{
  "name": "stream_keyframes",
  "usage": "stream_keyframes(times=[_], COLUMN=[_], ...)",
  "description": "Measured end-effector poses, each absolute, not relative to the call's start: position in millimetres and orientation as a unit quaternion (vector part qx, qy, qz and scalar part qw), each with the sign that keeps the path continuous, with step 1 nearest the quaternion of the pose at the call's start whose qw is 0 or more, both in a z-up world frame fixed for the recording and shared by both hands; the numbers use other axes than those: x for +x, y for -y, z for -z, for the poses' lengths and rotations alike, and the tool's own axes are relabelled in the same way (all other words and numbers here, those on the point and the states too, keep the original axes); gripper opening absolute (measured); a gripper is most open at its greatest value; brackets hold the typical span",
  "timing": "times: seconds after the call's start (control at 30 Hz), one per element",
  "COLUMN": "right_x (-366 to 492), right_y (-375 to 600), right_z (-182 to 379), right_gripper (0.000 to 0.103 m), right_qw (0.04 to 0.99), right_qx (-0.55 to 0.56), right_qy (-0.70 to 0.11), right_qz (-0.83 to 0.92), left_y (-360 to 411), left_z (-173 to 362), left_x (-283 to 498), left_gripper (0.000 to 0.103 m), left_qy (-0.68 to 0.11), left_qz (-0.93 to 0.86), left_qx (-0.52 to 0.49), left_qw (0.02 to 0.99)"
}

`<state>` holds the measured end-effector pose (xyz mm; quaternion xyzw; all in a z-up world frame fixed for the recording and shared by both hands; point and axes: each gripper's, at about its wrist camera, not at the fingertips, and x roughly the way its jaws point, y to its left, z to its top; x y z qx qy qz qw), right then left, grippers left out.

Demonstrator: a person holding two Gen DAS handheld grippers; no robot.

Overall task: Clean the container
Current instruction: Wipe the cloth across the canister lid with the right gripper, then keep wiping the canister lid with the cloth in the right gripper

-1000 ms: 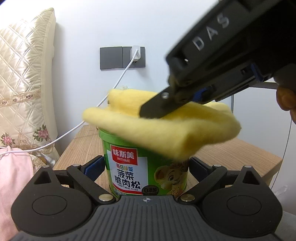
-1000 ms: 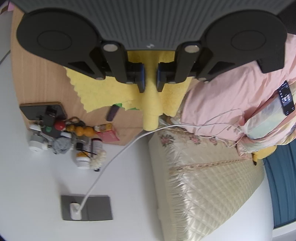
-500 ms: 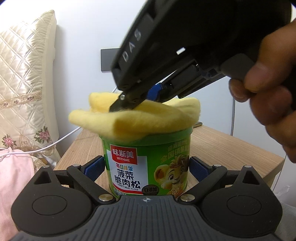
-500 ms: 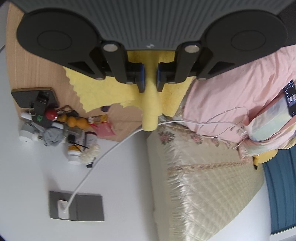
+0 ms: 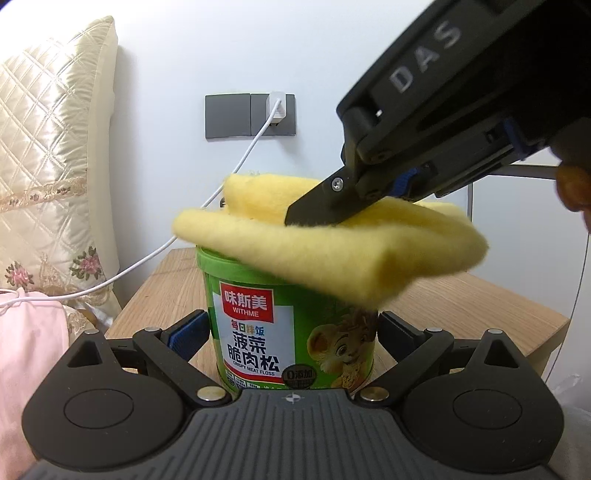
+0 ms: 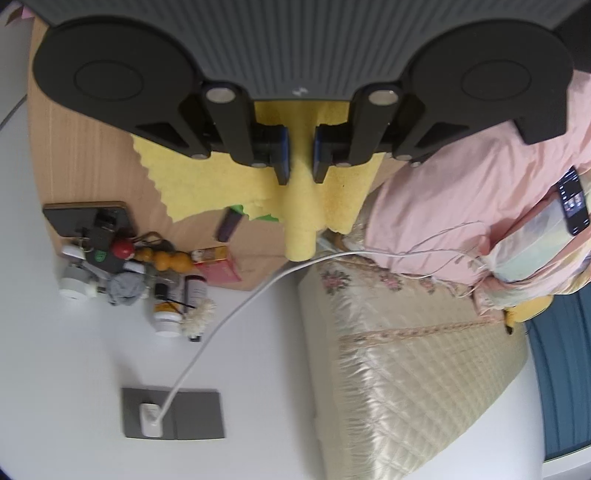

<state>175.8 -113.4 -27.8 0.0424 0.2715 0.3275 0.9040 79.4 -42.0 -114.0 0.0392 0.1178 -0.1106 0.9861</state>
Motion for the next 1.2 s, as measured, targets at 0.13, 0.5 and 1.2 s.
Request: stream_keyframes(times=[0.13, 0.5, 1.2], right_x=[182.2, 199.8, 205.7], right_y=[114.1, 115.9, 122.2], right_z=[30.0, 35.9, 38.8], right_gripper=[0.013, 0.013, 0.013], right_qw=[0.906, 0.910, 0.904], right_qx=[0.047, 0.061, 0.073], right_qy=[-0.268, -0.260, -0.255], right_qz=[-0.325, -0.316, -0.336], left_y=[41.6, 43.8, 32.0], left_z=[113.5, 111.7, 82.6], left_x=[80.6, 85.2, 67.8], left_gripper=[0.098, 0.098, 0.098], left_qy=[-0.118, -0.144, -0.194], left_qz=[0.111, 0.094, 0.066], left_qx=[0.041, 0.050, 0.035], left_qw=[0.986, 0.984, 0.978])
